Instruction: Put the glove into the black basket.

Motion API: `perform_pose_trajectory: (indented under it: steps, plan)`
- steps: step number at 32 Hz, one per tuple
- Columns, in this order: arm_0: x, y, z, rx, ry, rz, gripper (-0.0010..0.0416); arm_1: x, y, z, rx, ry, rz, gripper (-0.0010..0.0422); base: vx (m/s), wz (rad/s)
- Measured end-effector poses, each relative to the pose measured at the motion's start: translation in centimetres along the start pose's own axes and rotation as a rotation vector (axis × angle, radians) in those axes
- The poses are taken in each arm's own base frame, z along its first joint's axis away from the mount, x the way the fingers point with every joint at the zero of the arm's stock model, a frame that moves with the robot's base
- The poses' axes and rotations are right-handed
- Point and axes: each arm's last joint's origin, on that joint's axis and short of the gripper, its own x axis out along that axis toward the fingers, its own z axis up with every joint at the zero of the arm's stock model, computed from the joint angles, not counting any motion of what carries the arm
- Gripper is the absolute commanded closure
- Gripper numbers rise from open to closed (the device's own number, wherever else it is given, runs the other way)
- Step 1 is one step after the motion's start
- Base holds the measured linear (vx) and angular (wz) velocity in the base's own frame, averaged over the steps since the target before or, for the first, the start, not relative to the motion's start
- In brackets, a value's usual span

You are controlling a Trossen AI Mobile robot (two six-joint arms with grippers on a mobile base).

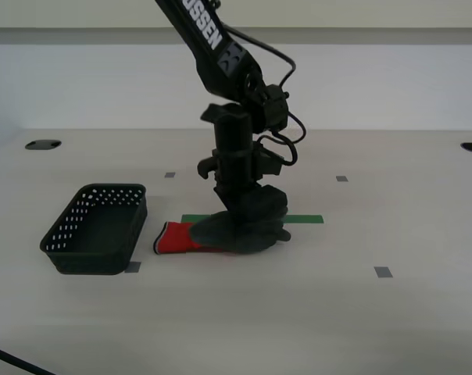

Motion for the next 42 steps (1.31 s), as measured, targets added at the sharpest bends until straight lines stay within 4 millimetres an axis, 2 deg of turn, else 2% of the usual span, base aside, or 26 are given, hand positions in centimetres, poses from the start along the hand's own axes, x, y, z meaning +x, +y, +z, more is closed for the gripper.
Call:
perform_pose_trajectory:
  steps: [7,10,12,13,14,18,20,28,29,37,42]
  plan:
    - [0.0,0.0,-0.1,0.000,0.006,0.000,0.0405,-5.4,-0.1,0.0,0.021,-0.010,0.054,0.0414,0.000,0.000]
    - [0.0,0.0,-0.1,0.000,0.015,0.000,0.0405,-7.2,-0.3,-0.1,0.023,-0.017,0.056,0.0414,0.000,0.000]
    - [0.0,0.0,-0.2,0.000,0.016,0.000,0.0405,-7.7,-0.4,-0.5,0.024,0.001,0.049,0.0414,0.000,0.000]
    - [0.0,0.0,-0.1,0.000,0.015,0.000,0.0405,-9.5,-0.6,-0.5,0.031,-0.016,0.058,0.0414,0.000,0.000]
    - [0.0,0.0,-0.2,0.000,0.016,0.000,0.0405,-10.1,-0.6,-0.4,0.032,-0.033,0.064,0.0414,0.000,0.000]
    - [0.0,0.0,-0.2,0.000,0.018,0.000,0.0405,-11.4,-0.8,-1.4,0.033,-0.019,0.063,0.0414,0.000,0.000]
    - [0.0,0.0,-0.2,0.000,0.020,0.000,0.0405,-12.7,-1.0,-2.4,0.033,-0.034,0.080,0.0414,0.000,0.000]
    - [0.0,0.0,-0.3,0.000,0.033,0.001,0.0405,-13.4,-1.3,-6.6,0.000,-0.024,0.089,0.0414,0.000,0.000]
    - [0.0,0.0,-0.3,0.000,0.034,0.002,0.0405,-13.4,-1.3,-7.7,-0.014,-0.020,0.086,0.0414,0.000,0.000]
    - [0.0,0.0,-0.3,0.000,0.035,-0.001,0.0405,-15.4,0.5,-12.3,-0.118,-0.047,0.103,0.0414,0.000,0.000]
    - [0.0,0.0,-0.3,0.000,0.035,0.001,0.0405,-15.8,1.6,-14.7,-0.189,-0.055,0.111,0.0413,0.000,0.000]
